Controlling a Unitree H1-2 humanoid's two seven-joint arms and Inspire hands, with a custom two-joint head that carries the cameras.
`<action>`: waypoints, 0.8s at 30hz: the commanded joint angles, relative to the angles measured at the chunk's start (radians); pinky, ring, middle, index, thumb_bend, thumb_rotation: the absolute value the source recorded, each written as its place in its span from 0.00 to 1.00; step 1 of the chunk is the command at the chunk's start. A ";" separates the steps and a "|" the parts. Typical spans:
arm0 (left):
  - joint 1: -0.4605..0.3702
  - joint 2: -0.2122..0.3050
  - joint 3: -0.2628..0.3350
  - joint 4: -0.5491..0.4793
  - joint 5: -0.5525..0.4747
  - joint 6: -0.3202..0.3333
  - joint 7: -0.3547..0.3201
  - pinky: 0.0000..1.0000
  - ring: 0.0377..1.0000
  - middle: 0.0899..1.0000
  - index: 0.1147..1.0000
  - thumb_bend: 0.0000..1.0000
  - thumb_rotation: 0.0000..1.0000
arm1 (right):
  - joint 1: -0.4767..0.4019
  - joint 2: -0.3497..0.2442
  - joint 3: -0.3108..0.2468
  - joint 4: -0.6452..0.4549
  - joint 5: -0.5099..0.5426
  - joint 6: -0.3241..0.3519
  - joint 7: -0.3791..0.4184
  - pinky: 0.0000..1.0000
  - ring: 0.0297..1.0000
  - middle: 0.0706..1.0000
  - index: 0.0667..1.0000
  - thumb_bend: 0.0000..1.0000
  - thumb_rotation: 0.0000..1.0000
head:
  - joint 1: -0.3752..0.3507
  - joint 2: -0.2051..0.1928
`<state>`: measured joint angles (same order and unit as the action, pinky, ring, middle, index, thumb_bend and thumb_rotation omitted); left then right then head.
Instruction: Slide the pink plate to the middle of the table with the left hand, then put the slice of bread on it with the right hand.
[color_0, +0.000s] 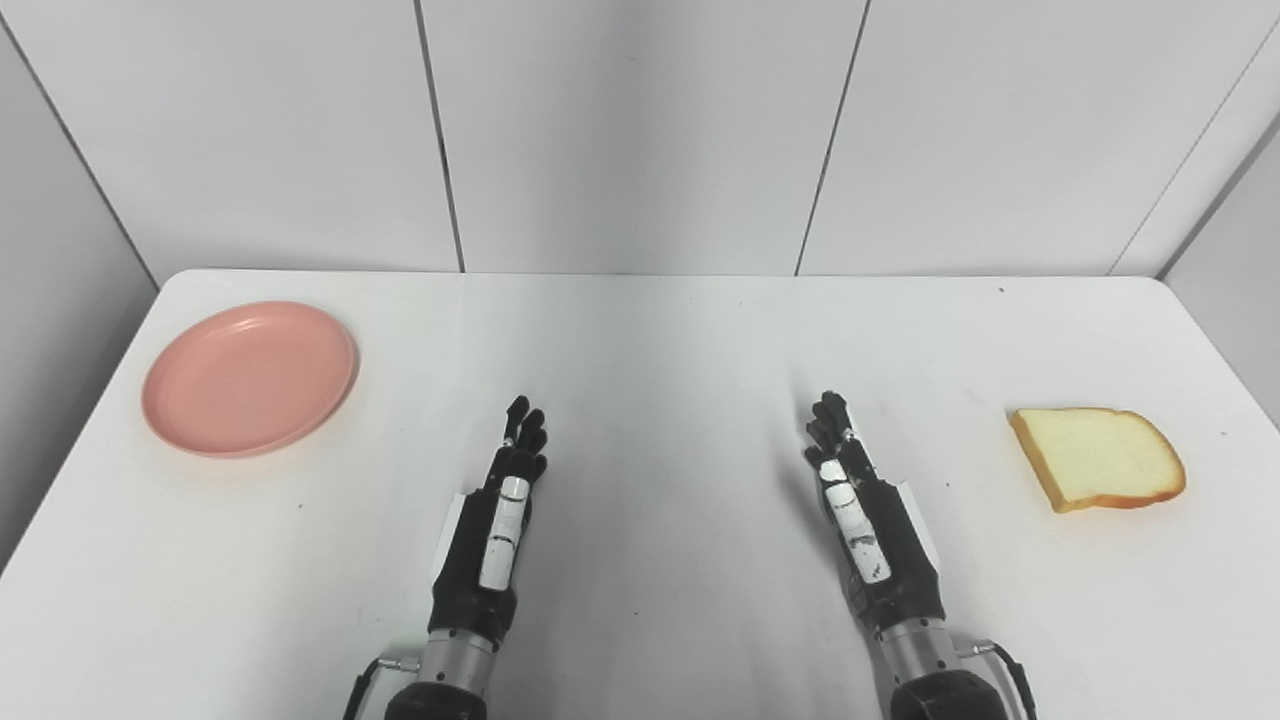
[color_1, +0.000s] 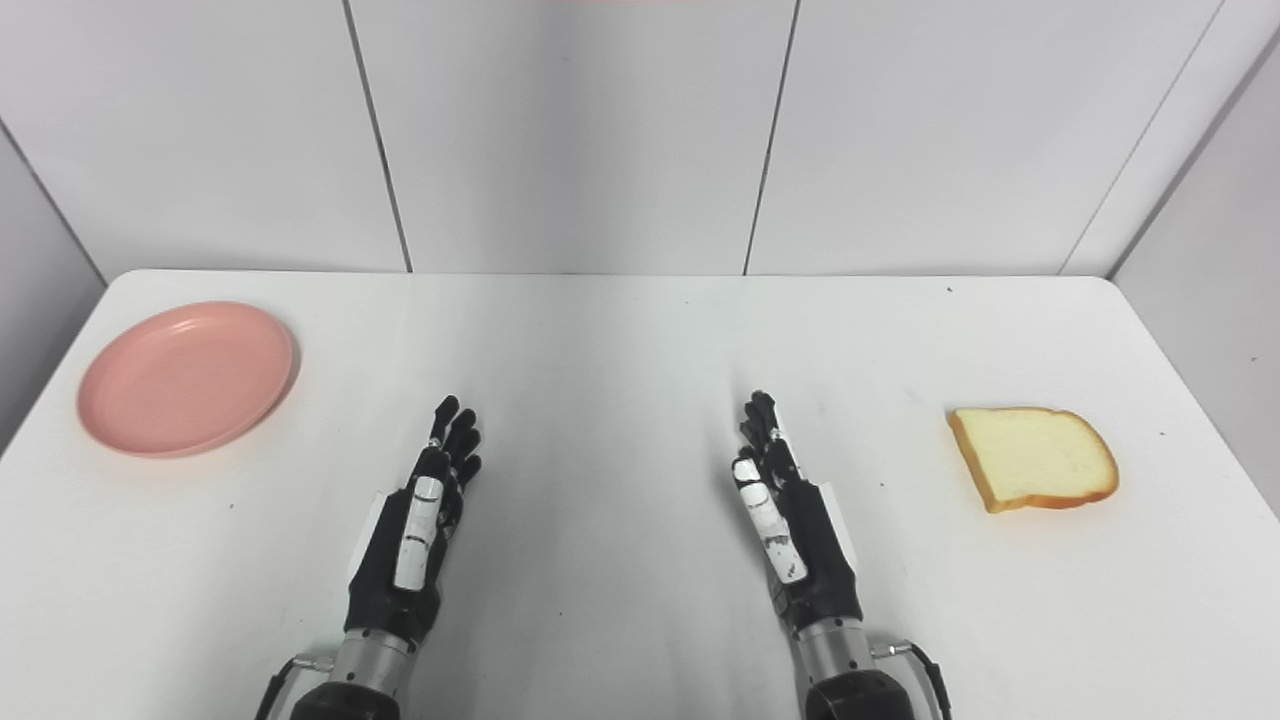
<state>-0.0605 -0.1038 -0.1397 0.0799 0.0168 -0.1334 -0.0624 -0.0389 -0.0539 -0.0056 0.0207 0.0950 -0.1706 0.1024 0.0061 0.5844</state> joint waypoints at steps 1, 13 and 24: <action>0.026 0.013 0.003 0.014 -0.006 0.013 -0.008 1.00 1.00 1.00 1.00 0.70 1.00 | -0.003 0.010 -0.005 -0.013 0.013 -0.023 -0.004 1.00 1.00 1.00 1.00 0.75 0.83 | 0.001 0.001; 0.021 0.010 0.007 0.030 -0.008 -0.008 -0.004 1.00 1.00 1.00 1.00 0.71 1.00 | -0.005 0.008 -0.004 -0.002 0.027 -0.036 0.008 1.00 1.00 1.00 1.00 0.74 0.81 | 0.001 0.001; 0.019 0.010 0.014 0.003 -0.023 0.006 -0.007 1.00 1.00 1.00 1.00 0.65 1.00 | 0.002 0.020 -0.004 -0.016 0.015 -0.026 -0.005 1.00 1.00 1.00 1.00 0.77 0.83 | 0.014 0.006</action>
<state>-0.0608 -0.1015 -0.1301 0.0788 -0.0039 -0.1345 -0.0692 -0.0386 -0.0414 -0.0075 0.0206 0.1021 -0.1733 0.1009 0.0123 0.5921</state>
